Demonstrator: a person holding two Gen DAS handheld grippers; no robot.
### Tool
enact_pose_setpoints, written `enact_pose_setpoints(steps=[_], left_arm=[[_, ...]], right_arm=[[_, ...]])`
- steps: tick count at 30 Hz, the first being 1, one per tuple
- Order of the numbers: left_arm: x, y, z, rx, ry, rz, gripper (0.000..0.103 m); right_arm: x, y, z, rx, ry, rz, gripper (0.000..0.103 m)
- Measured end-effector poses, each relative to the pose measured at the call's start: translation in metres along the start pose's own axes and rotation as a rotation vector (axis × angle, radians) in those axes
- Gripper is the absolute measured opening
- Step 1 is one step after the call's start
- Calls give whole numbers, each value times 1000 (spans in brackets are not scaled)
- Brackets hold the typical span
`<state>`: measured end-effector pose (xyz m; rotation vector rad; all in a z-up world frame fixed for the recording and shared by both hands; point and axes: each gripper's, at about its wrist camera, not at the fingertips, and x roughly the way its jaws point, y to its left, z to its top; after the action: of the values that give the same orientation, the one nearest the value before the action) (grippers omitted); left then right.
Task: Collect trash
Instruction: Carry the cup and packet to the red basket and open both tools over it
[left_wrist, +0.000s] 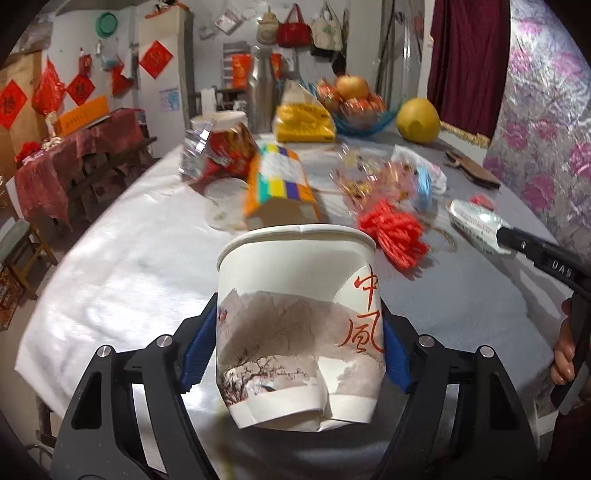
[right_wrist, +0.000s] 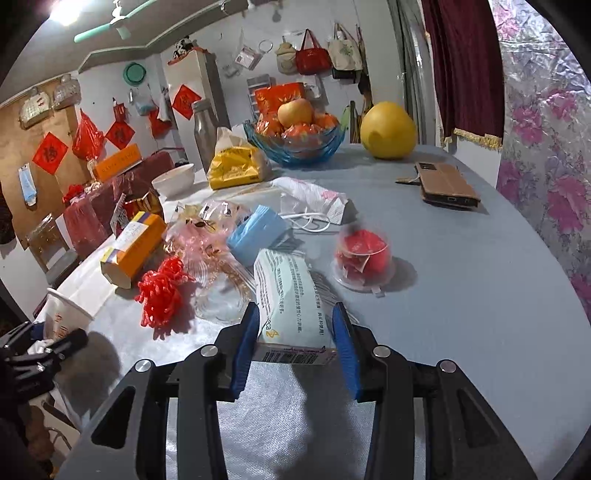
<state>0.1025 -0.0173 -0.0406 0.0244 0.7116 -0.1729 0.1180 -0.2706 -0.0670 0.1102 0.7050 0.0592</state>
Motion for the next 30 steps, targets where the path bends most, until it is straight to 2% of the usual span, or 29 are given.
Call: enact_pose_setpoints(steps=[2, 4, 10, 14, 22, 23, 25, 27, 30], left_arm=[[-12, 10, 2, -21, -20, 4, 74], [-22, 20, 2, -36, -39, 13, 74], [-47, 48, -10, -73, -68, 54, 74], [-62, 71, -21, -108, -76, 82, 74], [-106, 137, -44, -203, -109, 164, 74], [-110, 143, -46, -211, -110, 170, 74], [-121, 162, -53, -234, -114, 199, 74], [-129, 176, -60, -245, -117, 226, 74], [-136, 193, -71, -267, -110, 246, 74]], right_arm=[[-2, -2, -1, 26, 7, 37, 41], [3, 2, -3, 30, 50, 60, 41], [13, 17, -6, 0, 106, 28, 44], [12, 25, -11, -9, 87, 22, 43], [-17, 60, -8, 14, 21, 166, 40], [-22, 65, -7, 11, 11, 175, 38], [-29, 79, -5, 2, -1, 204, 0], [-26, 91, -3, -4, 29, 229, 1], [-9, 111, -7, -59, 96, 179, 5]])
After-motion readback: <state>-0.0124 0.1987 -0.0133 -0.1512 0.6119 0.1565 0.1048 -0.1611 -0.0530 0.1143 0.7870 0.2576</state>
